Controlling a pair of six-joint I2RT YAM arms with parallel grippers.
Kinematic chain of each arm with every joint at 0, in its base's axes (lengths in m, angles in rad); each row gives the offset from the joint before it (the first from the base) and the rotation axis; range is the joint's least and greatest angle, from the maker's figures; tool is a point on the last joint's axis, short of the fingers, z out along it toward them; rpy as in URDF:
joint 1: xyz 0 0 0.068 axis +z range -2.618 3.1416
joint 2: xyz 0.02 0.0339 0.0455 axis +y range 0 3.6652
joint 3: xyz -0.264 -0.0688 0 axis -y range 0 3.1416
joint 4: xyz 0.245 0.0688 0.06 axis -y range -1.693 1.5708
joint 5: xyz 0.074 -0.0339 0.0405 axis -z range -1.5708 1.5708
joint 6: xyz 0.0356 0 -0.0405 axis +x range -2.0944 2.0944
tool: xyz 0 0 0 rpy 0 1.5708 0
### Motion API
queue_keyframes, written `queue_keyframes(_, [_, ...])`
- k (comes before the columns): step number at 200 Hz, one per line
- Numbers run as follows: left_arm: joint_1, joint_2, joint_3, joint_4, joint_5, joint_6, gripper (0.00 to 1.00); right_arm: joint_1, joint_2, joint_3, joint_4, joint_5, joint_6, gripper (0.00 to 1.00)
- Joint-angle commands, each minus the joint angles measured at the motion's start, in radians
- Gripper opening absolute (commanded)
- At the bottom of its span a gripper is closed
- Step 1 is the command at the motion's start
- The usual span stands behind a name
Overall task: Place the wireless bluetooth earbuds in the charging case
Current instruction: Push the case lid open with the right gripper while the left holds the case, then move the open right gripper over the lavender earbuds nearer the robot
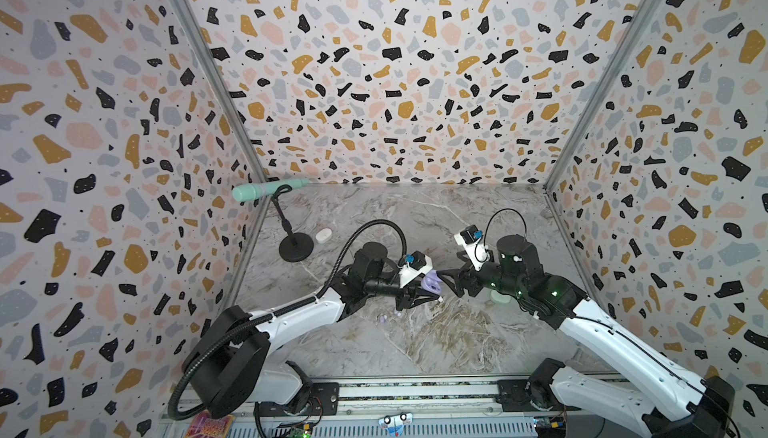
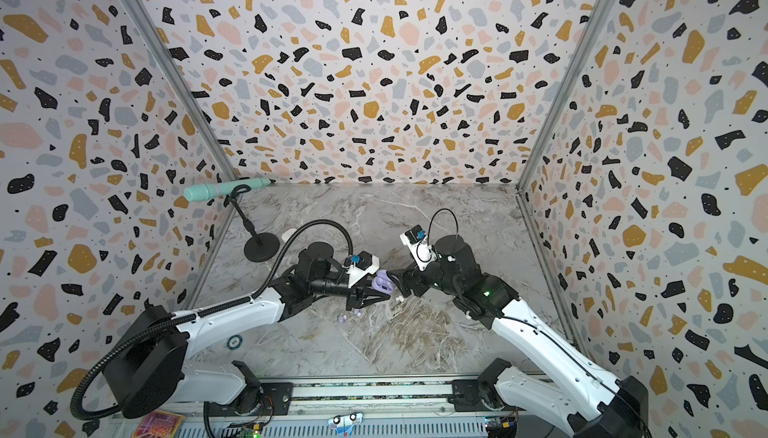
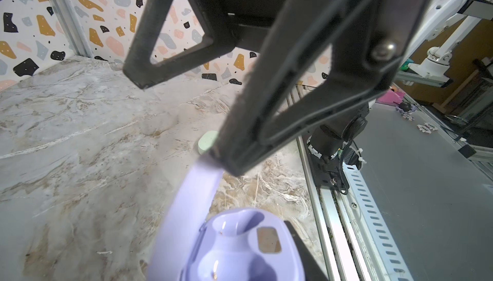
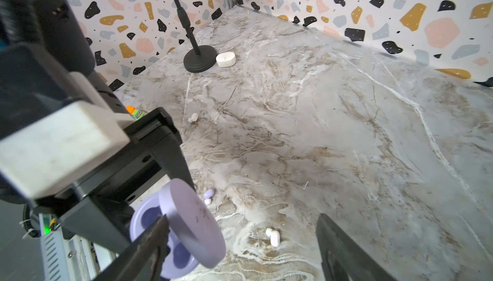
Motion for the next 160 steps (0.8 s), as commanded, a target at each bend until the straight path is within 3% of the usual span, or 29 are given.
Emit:
queue_keyframes(1, [-0.013, -0.042, 0.003, 0.05, 0.06, 0.011, 0.23, -0.012, 0.018, 0.029, -0.015, 0.044, 0.004, 0.86])
queue_keyframes(99, [0.003, -0.036, -0.019, 0.097, 0.03, -0.061, 0.23, -0.031, -0.003, 0.082, -0.064, -0.019, 0.066, 0.91])
queue_keyframes(160, [0.194, -0.063, -0.083, 0.278, 0.012, -0.236, 0.23, -0.029, -0.011, 0.033, -0.107, -0.098, 0.185, 0.94])
